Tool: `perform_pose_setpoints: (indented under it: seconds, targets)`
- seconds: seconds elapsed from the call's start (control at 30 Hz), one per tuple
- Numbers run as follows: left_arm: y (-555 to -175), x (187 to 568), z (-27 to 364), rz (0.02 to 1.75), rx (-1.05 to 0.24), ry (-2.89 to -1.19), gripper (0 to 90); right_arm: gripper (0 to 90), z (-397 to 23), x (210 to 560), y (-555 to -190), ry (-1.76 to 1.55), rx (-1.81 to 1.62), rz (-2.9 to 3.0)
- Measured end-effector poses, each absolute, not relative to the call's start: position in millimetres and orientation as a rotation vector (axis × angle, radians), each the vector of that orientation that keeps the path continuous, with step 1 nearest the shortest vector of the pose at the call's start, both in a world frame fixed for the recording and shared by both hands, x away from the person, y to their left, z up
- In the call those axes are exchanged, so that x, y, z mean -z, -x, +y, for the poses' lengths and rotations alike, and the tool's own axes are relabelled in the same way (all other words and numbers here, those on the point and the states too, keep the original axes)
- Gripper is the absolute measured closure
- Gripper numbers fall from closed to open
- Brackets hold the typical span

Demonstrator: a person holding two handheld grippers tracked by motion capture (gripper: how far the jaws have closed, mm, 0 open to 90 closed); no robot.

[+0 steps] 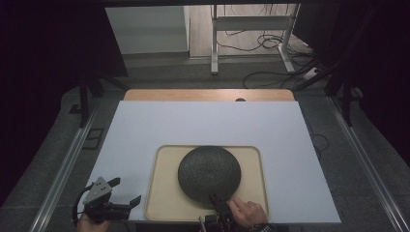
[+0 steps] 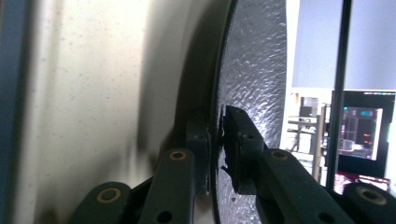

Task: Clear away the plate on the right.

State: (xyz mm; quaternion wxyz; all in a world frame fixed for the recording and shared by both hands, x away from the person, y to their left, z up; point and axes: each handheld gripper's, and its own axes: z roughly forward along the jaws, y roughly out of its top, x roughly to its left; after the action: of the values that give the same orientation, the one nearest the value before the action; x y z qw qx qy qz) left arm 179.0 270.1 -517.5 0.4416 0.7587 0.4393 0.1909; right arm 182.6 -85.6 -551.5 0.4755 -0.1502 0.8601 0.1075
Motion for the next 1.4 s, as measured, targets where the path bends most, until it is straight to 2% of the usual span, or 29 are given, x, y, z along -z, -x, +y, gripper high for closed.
perform_pose_setpoints:
  seconds: [0.43,0.73,0.97,1.4]
  targets:
    - [-179.1,517.7,269.8,1.091,-0.476,-1.890,0.0,75.5,-87.7,546.4,-192.2,0.321,-0.284,2.163]
    - [-179.0,517.8,269.9,1.093,-0.477,-1.889,0.0,66.1,-89.4,540.8,-194.3,0.299,-0.275,2.188]
    - [-179.1,517.8,269.8,1.093,-0.478,-1.891,0.0,55.0,-90.9,534.6,-195.9,0.278,-0.280,2.203]
    - [-178.9,517.9,269.8,1.094,-0.479,-1.891,0.0,48.0,-93.5,524.0,-191.7,0.265,-0.319,2.232]
